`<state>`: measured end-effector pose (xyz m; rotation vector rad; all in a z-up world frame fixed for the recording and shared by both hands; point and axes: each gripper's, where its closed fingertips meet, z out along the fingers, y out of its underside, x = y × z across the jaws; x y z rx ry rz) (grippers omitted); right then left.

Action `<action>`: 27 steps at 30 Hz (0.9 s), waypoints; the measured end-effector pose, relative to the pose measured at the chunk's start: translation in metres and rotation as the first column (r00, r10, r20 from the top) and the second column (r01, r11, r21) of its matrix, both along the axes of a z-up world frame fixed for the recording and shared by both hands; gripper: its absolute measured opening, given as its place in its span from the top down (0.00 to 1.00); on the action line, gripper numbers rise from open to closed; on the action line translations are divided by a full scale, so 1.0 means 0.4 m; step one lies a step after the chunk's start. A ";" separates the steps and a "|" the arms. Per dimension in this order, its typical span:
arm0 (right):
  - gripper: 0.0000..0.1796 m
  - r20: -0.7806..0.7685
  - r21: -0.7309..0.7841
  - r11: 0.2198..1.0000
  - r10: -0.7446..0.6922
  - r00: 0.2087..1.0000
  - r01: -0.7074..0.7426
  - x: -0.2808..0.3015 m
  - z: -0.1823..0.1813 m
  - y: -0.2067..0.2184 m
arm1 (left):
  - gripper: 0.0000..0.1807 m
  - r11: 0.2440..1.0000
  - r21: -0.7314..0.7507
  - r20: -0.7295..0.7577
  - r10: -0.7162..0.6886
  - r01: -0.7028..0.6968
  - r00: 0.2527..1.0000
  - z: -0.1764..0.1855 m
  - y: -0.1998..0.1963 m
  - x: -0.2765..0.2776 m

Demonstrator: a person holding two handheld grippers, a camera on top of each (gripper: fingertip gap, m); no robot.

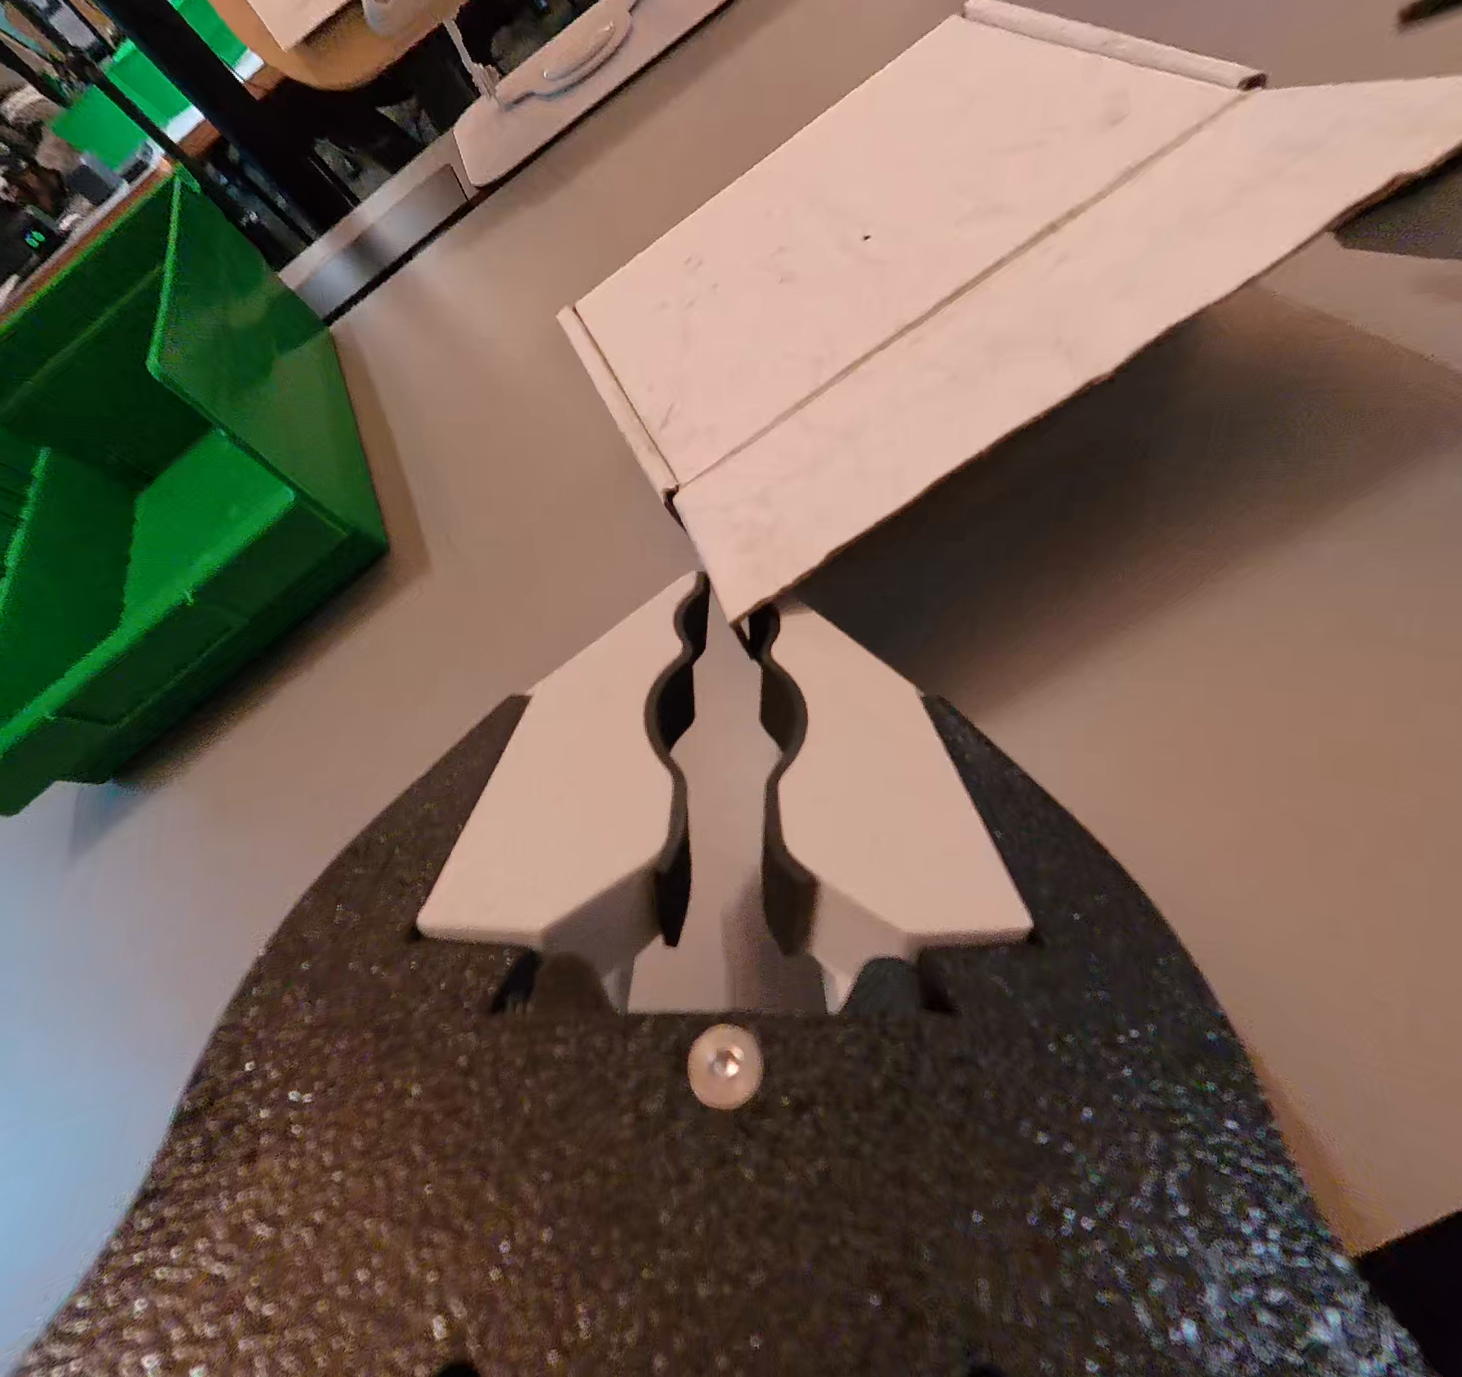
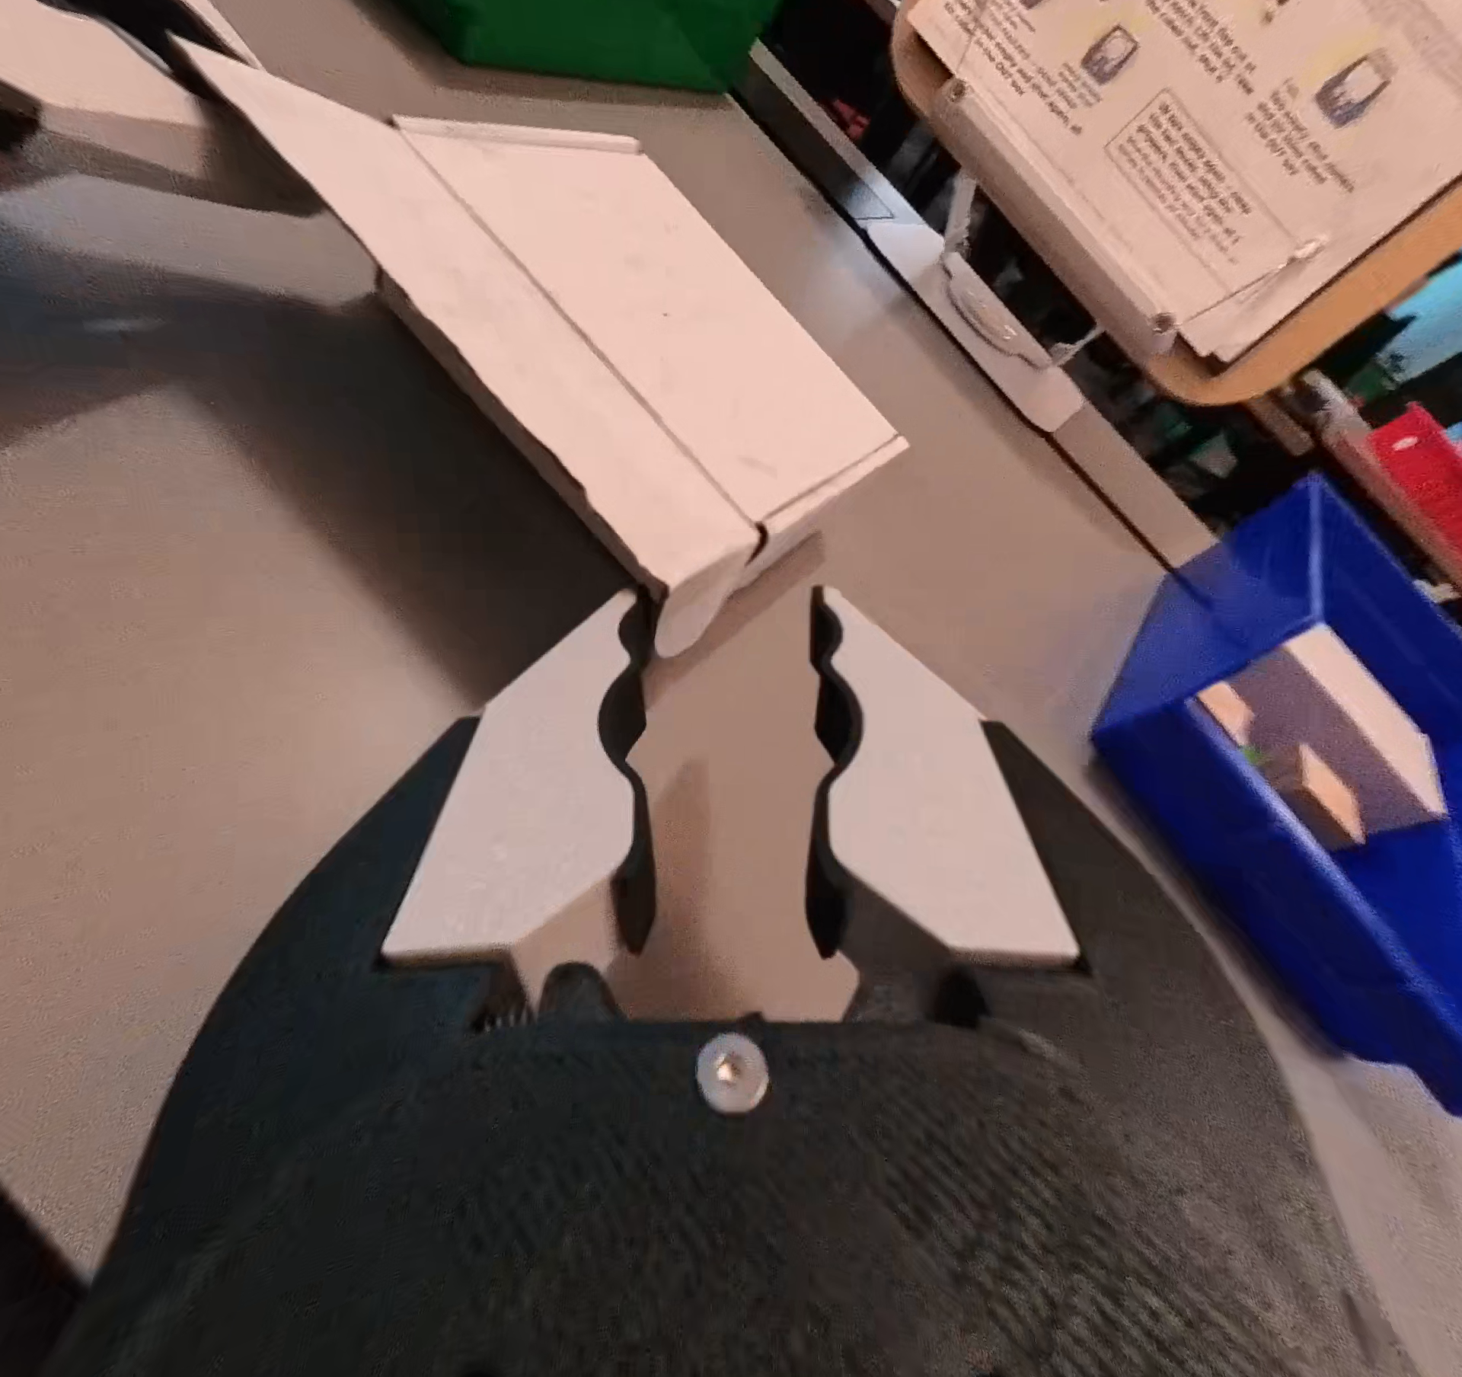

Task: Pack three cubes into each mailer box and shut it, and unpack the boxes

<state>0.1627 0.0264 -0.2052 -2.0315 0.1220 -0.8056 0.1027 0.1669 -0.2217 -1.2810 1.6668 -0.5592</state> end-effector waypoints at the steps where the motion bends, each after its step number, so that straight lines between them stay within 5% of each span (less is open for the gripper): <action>1: 0.85 -0.034 0.018 1.000 0.024 0.999 -0.023 -0.014 -0.004 0.005 | 0.96 1.000 -0.005 -0.005 0.000 0.000 1.000 -0.003 -0.001 0.002; 4: 0.96 -0.023 -0.005 1.000 -0.008 1.000 0.008 -0.010 -0.008 -0.004 | 0.95 1.000 -0.016 -0.011 -0.025 0.025 1.000 -0.010 -0.014 0.006; 14: 0.97 -0.128 0.051 0.999 -0.008 0.992 0.015 0.008 -0.019 0.003 | 0.93 0.998 -0.002 -0.055 -0.058 0.058 0.997 -0.019 -0.033 -0.024; 21: 0.95 -0.357 0.130 0.991 0.077 0.931 -0.032 0.009 -0.015 0.020 | 0.94 0.971 -0.230 -0.047 -0.073 0.060 0.996 -0.019 -0.033 0.013; 24: 0.91 -0.461 0.106 0.983 0.183 0.869 -0.151 -0.018 -0.039 0.038 | 0.96 0.979 -0.203 -0.085 -0.039 0.021 0.996 -0.033 0.001 0.026; 27: 0.66 -0.528 0.131 0.962 0.273 0.804 -0.240 -0.045 -0.021 0.032 | 0.96 0.975 -0.219 -0.082 -0.046 0.026 0.996 -0.034 0.002 0.032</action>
